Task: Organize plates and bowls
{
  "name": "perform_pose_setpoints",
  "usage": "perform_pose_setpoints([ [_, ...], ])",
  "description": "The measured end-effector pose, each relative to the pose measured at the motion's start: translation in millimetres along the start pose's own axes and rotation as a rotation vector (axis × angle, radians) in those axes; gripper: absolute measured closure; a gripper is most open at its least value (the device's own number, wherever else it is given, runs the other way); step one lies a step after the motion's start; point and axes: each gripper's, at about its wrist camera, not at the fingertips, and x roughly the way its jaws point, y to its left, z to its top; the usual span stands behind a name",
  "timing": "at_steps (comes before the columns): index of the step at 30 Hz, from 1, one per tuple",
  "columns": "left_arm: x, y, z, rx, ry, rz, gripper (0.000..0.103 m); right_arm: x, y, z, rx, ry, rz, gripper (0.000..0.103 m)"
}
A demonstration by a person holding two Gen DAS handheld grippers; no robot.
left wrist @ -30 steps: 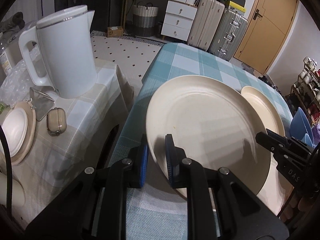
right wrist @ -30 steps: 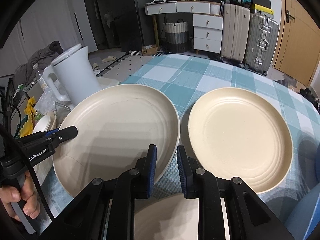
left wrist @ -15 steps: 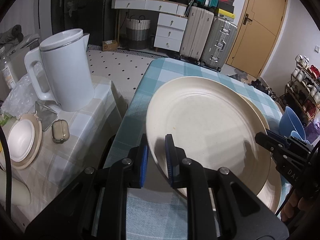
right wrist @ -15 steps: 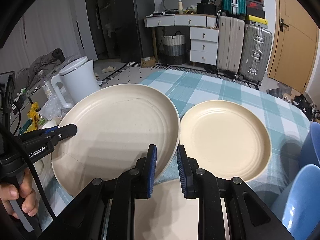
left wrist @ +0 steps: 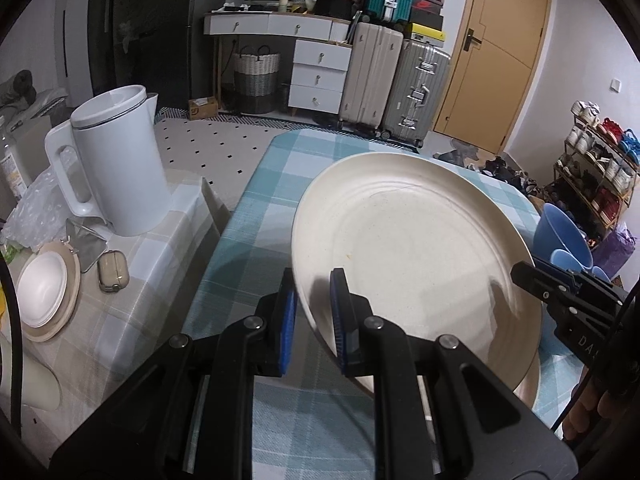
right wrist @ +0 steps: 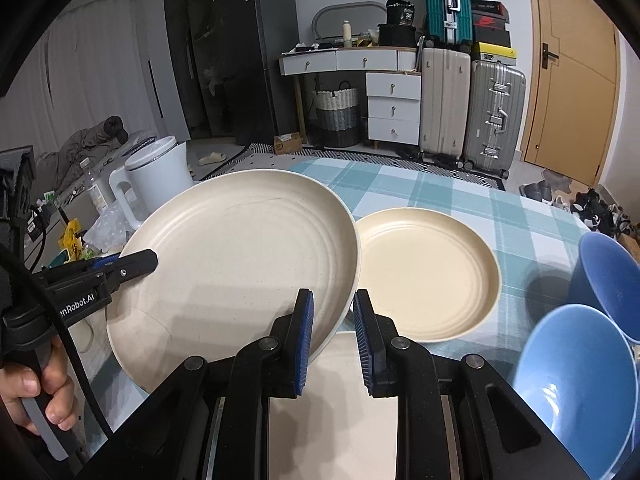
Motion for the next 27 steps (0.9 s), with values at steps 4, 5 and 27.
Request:
perform_pose_setpoints([
  [4, -8, -12, -4, 0.017, -0.008, -0.014, 0.089, -13, -2, -4, 0.012, -0.013, -0.016, 0.082],
  [5, -11, -15, -5, 0.022, -0.009, -0.016, 0.089, -18, -3, -6, 0.013, -0.017, -0.021, 0.082],
  [27, -34, -50, -40, 0.096, -0.005, -0.076, 0.089, -68, -12, -50, 0.045, -0.036, -0.091, 0.082],
])
